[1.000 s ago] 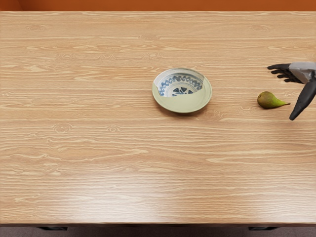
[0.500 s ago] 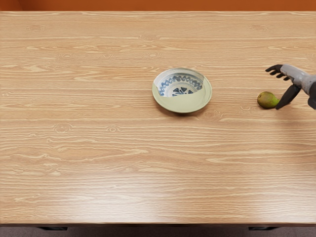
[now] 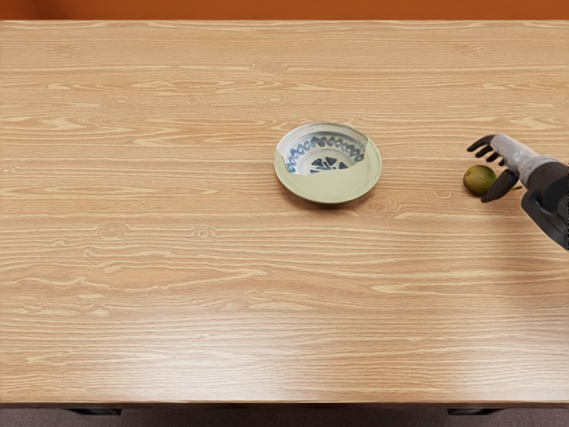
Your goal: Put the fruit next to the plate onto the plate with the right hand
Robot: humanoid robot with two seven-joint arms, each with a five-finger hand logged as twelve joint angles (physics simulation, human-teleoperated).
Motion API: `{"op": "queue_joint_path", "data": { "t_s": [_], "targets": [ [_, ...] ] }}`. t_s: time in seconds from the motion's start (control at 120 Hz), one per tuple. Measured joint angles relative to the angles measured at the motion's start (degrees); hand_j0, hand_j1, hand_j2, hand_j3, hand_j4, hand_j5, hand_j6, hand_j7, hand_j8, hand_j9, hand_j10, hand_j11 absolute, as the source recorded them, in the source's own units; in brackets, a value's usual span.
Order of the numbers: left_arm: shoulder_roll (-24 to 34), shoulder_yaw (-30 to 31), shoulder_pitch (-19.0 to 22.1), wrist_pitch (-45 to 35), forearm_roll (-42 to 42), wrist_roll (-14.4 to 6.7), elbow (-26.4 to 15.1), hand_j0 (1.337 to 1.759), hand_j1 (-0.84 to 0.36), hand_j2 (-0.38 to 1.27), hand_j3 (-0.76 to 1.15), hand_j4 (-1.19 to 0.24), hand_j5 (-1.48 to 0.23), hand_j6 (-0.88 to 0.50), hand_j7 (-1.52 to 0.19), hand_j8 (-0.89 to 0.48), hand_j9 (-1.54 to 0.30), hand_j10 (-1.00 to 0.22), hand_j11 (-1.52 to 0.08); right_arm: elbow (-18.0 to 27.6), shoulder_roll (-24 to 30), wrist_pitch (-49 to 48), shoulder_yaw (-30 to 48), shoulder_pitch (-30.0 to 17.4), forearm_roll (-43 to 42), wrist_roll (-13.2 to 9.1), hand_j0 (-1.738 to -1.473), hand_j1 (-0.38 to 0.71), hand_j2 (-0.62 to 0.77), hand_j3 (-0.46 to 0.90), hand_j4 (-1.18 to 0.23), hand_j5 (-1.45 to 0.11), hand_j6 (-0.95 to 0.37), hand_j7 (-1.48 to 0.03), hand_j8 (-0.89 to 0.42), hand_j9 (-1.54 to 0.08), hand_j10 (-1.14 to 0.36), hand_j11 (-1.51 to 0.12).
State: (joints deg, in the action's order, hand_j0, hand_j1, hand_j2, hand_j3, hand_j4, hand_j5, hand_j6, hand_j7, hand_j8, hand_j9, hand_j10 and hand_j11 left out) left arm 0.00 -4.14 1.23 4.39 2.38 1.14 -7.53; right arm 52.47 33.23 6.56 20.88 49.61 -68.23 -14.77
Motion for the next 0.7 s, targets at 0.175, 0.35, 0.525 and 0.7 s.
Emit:
{"op": "queue_joint_path", "data": {
  "t_s": [0.175,0.35,0.525,0.7],
  "targets": [
    [0.0,0.0,0.0,0.0,0.0,0.0,0.0,1.658,0.35,0.00,0.00,0.00,0.00,0.00,0.00,0.00,0.00,0.00,0.00,-1.9,-1.3,0.1,-0.1,0.0,0.2,0.0,-1.658,0.14,-0.07,0.00,-0.41,-0.54,-0.42,-0.54,-0.42,-0.54,-0.41,-0.54],
    [0.0,0.0,0.0,0.0,0.0,0.0,0.0,1.658,0.35,0.00,0.00,0.00,0.00,0.00,0.00,0.00,0.00,0.00,0.00,-2.2,-1.5,0.0,-0.1,0.0,0.4,0.0,-1.657,0.21,-0.03,0.00,-0.50,-0.64,-0.45,-0.64,-0.46,-0.65,-0.49,-0.64],
    [0.0,0.0,0.0,0.0,0.0,0.0,0.0,1.658,0.35,0.00,0.00,0.00,0.00,0.00,0.00,0.00,0.00,0.00,0.00,-1.9,-1.9,-0.3,-0.1,0.1,0.5,-0.1,-1.654,0.22,0.04,0.00,-0.56,-0.73,-0.43,-0.72,-0.44,-0.73,-0.49,-0.73],
    [0.0,0.0,0.0,0.0,0.0,0.0,0.0,1.658,0.35,0.00,0.00,0.00,0.00,0.00,0.00,0.00,0.00,0.00,0.00,-1.6,-2.6,-0.5,0.3,0.3,1.1,-0.2,-1.651,0.23,0.07,0.00,-0.58,-0.78,-0.40,-0.79,-0.42,-0.79,-0.48,-0.80]
  ]
}}
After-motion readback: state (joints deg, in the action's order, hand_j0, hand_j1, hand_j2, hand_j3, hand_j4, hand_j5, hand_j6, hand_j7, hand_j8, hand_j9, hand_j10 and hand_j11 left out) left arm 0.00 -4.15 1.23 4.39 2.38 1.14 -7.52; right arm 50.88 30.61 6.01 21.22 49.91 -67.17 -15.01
